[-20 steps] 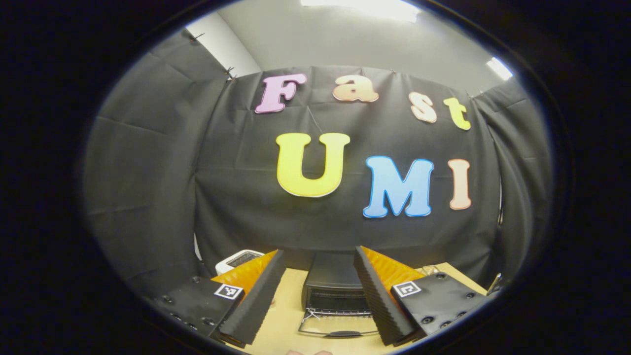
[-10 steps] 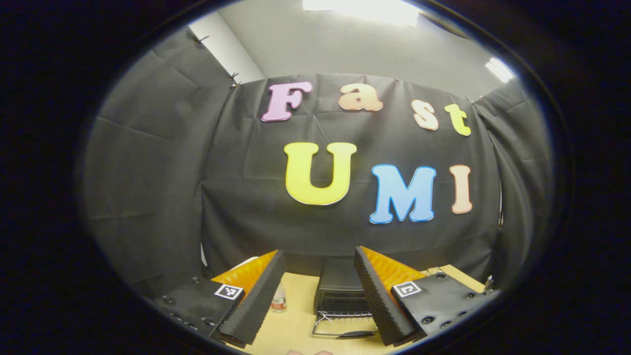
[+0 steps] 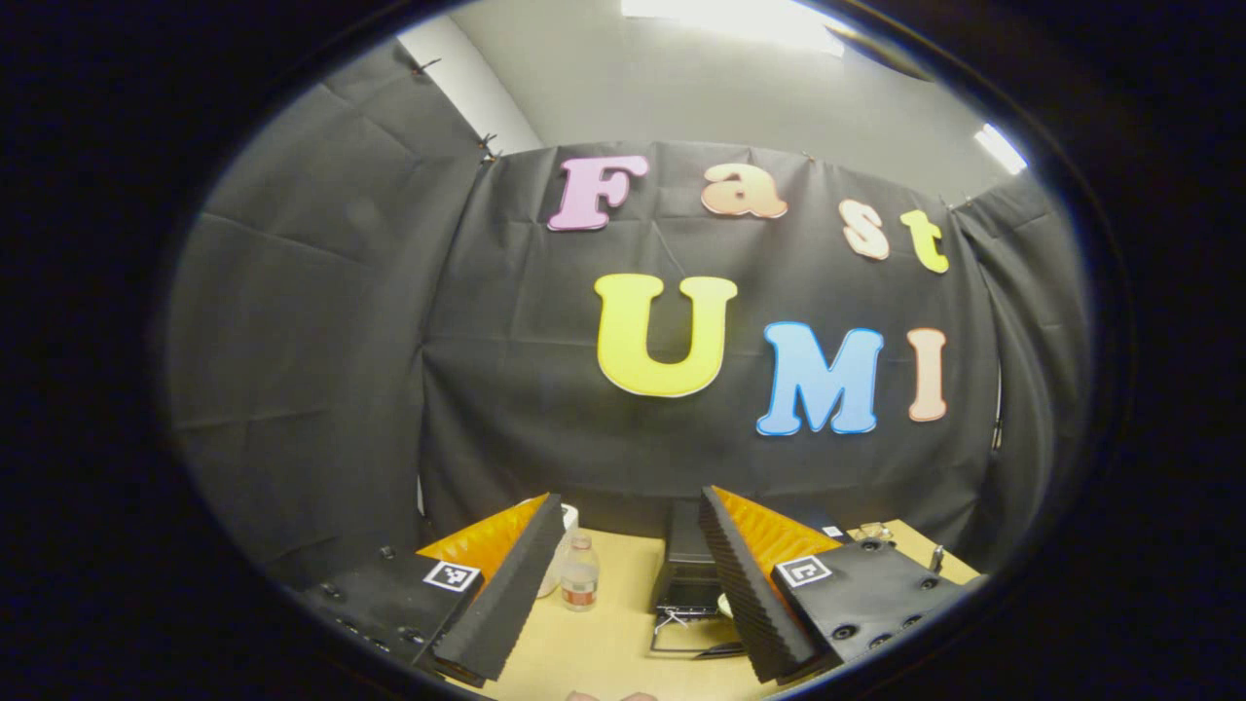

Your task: Open the electric oven with the left hand, put the food in, and close the electric oven.

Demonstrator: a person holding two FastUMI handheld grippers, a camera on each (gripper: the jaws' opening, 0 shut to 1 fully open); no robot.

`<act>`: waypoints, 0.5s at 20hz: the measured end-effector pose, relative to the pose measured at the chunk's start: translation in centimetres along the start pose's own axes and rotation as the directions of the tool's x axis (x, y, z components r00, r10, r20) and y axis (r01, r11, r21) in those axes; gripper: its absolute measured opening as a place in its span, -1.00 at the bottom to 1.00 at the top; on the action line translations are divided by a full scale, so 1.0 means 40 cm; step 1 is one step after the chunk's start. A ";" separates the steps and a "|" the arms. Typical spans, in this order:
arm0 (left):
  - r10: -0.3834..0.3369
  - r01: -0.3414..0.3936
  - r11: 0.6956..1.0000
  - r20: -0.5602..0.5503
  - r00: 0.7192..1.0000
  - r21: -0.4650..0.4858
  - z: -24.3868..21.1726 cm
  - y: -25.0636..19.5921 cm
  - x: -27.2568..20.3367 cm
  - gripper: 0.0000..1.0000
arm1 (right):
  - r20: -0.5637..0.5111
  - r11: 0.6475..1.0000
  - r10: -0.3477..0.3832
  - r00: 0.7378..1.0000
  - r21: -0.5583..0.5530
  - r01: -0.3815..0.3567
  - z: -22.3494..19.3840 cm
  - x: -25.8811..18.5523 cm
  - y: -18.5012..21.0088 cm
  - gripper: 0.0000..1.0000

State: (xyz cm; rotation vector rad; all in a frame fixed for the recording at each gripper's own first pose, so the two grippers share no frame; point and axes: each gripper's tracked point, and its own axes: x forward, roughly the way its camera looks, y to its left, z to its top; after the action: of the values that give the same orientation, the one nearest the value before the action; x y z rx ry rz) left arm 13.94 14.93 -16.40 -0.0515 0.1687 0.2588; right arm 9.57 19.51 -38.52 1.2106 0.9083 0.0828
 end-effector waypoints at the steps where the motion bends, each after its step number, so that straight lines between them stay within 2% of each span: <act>1: 0.006 -0.006 1.000 -0.007 1.000 -0.001 -0.007 0.008 -0.004 0.96 | 0.019 1.000 -0.002 1.000 0.007 0.002 0.003 0.020 0.011 -0.99; 3: 0.021 -0.021 1.000 -0.026 0.999 0.003 -0.017 0.026 -0.010 0.96 | 0.055 0.999 0.006 0.998 0.032 -0.008 0.008 0.061 0.034 -0.99; 5: 0.041 -0.041 0.999 -0.037 0.998 0.001 -0.020 0.048 -0.013 0.83 | 0.090 0.998 0.010 0.996 0.056 -0.015 0.004 0.091 0.057 -0.99; 7: 0.060 -0.060 0.998 -0.042 0.997 -0.007 -0.023 0.063 -0.017 0.83 | 0.128 0.996 0.009 0.992 0.088 -0.021 -0.001 0.125 0.075 -0.99; 8: 0.069 -0.070 0.998 -0.047 0.996 -0.011 -0.025 0.071 -0.013 0.96 | 0.142 0.994 0.010 0.990 0.109 -0.026 -0.005 0.142 0.083 -0.99; 9: 0.077 -0.078 0.997 -0.052 0.996 -0.015 -0.030 0.080 -0.012 0.83 | 0.155 0.991 0.010 0.988 0.130 -0.031 -0.011 0.156 0.091 -0.99; 10: 0.085 -0.087 0.996 -0.059 0.995 -0.018 -0.032 0.090 -0.011 0.89 | 0.170 0.989 0.003 0.985 0.147 -0.028 -0.012 0.172 0.094 -0.99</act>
State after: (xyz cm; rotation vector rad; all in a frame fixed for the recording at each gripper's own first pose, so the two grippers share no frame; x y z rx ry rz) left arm 12.37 18.21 -17.68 -0.0723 0.2261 0.3451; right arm 15.29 24.85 -39.27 1.3419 0.7661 -0.0760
